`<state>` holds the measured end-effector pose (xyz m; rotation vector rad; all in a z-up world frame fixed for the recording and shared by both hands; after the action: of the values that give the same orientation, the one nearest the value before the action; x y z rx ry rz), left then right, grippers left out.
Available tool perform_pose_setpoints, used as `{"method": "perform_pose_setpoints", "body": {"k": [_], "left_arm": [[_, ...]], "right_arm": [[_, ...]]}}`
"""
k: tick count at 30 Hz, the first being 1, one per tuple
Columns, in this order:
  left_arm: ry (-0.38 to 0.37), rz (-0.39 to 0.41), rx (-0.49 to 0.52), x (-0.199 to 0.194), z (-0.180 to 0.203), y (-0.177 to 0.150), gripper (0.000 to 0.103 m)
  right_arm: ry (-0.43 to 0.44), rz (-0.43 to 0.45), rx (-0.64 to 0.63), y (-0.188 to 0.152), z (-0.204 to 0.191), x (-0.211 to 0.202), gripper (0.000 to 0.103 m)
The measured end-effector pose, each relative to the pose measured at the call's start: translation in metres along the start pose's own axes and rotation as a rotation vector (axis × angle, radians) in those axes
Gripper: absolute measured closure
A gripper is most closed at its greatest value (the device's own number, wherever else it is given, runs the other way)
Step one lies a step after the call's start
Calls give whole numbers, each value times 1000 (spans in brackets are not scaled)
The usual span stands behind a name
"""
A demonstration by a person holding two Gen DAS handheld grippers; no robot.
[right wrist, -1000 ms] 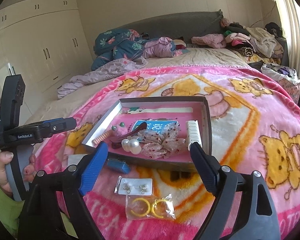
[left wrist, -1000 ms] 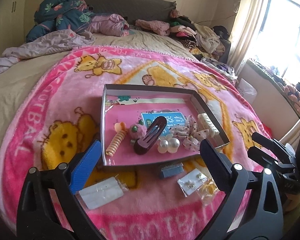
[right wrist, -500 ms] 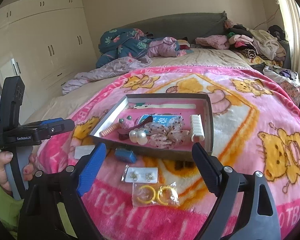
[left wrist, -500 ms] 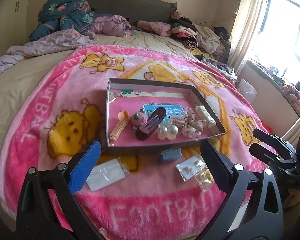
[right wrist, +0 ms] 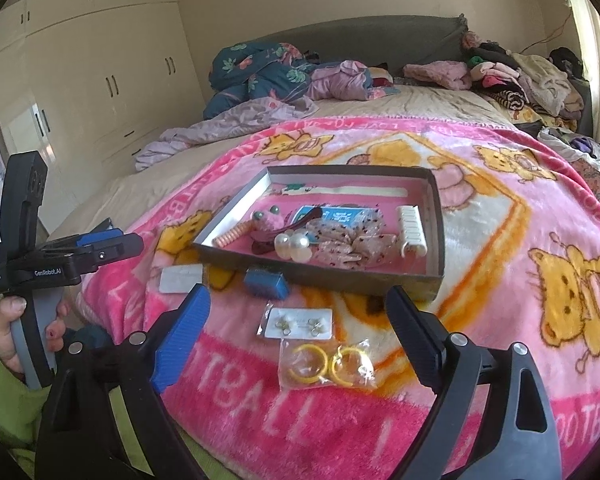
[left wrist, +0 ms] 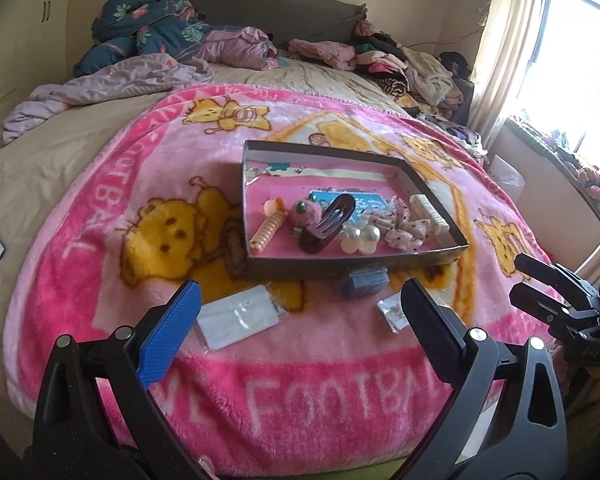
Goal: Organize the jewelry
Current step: 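Withdraw both open tools from the box toward the remaining items, then grasp the white plastic packet with left tool while right tool grasps earring card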
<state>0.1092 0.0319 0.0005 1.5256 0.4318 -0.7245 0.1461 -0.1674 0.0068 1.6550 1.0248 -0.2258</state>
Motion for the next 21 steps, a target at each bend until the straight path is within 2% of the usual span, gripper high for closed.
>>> {"method": "perform_pose_setpoints", "body": {"k": [10,21], "left_arm": [[36,-57,-13,12,-12,-24,12],[33,-139,-34,38,-19,-48,12]], "right_arm": [[5,-70,-21,-16,-4,23,16],[-6,-146,-33,-30,-3,57,15]]}}
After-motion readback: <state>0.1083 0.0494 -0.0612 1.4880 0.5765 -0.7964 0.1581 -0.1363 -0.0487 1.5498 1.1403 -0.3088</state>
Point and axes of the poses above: each gripper's, at about its wrist camera, not at the fingertips, and x roughly the way its jaws point, z to its right, y to its top, the point moved 4 cm from there along x, roughly the way its jaws point, and after that the axes turned 13 degrees about x, right-handed, at the moved point
